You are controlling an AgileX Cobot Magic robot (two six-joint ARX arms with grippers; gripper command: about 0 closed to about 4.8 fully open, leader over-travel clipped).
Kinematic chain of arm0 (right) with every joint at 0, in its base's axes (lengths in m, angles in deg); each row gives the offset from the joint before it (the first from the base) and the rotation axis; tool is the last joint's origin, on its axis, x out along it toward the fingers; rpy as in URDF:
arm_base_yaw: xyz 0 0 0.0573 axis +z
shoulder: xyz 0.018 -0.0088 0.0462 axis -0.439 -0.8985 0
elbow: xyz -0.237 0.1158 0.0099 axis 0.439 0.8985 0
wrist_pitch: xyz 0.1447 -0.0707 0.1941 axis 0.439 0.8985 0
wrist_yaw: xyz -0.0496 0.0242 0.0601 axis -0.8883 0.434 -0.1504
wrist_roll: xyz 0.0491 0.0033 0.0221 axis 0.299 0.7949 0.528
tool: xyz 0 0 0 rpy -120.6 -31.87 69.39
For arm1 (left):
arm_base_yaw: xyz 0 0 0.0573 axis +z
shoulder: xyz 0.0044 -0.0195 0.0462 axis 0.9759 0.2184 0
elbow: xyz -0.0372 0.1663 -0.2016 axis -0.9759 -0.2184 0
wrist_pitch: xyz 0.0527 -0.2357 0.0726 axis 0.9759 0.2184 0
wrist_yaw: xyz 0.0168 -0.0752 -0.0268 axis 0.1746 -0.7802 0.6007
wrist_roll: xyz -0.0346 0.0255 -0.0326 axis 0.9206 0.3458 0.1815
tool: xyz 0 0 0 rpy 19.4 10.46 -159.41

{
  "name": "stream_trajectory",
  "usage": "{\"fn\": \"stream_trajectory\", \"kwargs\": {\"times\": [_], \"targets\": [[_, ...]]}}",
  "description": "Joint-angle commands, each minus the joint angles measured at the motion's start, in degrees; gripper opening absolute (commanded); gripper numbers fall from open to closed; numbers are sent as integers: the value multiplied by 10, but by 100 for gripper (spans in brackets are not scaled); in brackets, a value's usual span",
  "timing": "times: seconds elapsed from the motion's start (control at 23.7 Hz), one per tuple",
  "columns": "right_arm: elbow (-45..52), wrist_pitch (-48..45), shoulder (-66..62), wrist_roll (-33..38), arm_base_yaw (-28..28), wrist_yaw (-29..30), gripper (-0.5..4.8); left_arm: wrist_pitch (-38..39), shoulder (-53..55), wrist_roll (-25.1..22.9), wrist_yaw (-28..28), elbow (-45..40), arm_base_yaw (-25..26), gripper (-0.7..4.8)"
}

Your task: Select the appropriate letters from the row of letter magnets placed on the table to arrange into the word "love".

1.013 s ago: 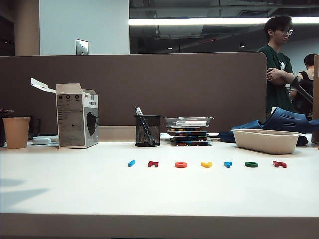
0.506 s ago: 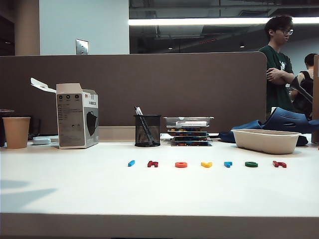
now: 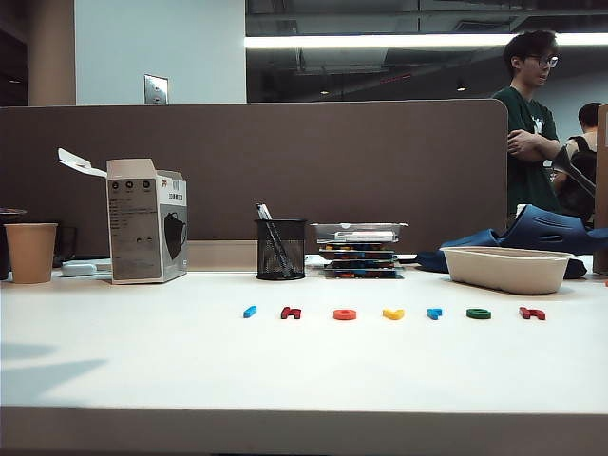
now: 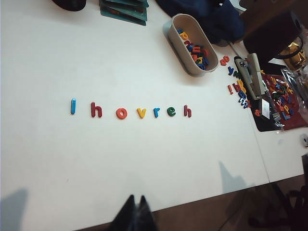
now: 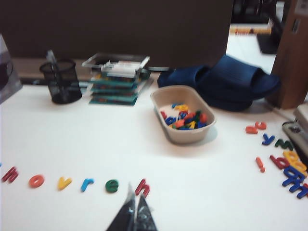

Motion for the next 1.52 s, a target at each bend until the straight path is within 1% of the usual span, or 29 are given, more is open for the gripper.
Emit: {"fn": "stream_trajectory", "kwargs": {"times": [0.04,0.13,0.21,0.3,0.34,0.38,0.42,0.46,0.51,0.55,0.59,0.63,0.72,0.8,0.89,0.93,0.97,1.18,1.27,1.39,1.52], "targets": [[-113,72,-110,-5,5,51,-6,-5,-1,-3,3,2,0,-5],[-156,84,-159,-5,16,57,-6,-6,-1,-3,3,2,0,-5],[-212,79,-226,-5,45,61,-6,-6,-1,-3,3,2,0,-5],[-264,78,-292,-4,84,75,-6,-6,-1,-3,3,2,0,-5],[-299,78,-344,2,116,74,-6,-6,-1,-3,3,2,0,-5],[-315,78,-369,4,131,71,-6,-6,-1,-3,3,2,0,-5],[-349,78,-423,19,162,69,-6,-6,-1,-3,3,2,0,-5],[-365,78,-448,35,175,65,-6,-5,-1,-3,3,2,0,-5],[-400,81,-503,72,202,48,-5,-5,-1,-3,3,2,0,-5],[-415,83,-527,85,212,40,-5,-5,-1,-3,3,2,0,-5],[-447,85,-577,106,232,31,8,-5,-1,-3,3,2,0,-5],[-461,85,-601,113,240,31,20,-6,-1,-3,3,2,0,-5],[-519,85,-692,124,271,30,90,-5,-1,-3,3,2,0,-5],[-547,85,-737,125,290,25,123,-5,-1,-3,3,2,0,-5],[-574,85,-781,124,309,7,140,-5,-1,-3,3,2,0,-5],[-597,85,-818,124,322,-9,190,-5,-1,-3,3,2,0,-5],[-611,85,-841,124,331,-11,215,-5,-1,-3,3,2,0,-5],[-691,108,-965,125,363,-16,222,-6,-1,-3,3,2,0,-5],[-706,112,-989,125,371,-22,225,-5,-1,-3,3,2,0,-5],[-729,112,-1031,125,384,-28,257,-5,-1,-3,3,2,0,-5],[-751,118,-1064,125,397,-48,257,-5,-1,-3,3,2,0,-5]]}}
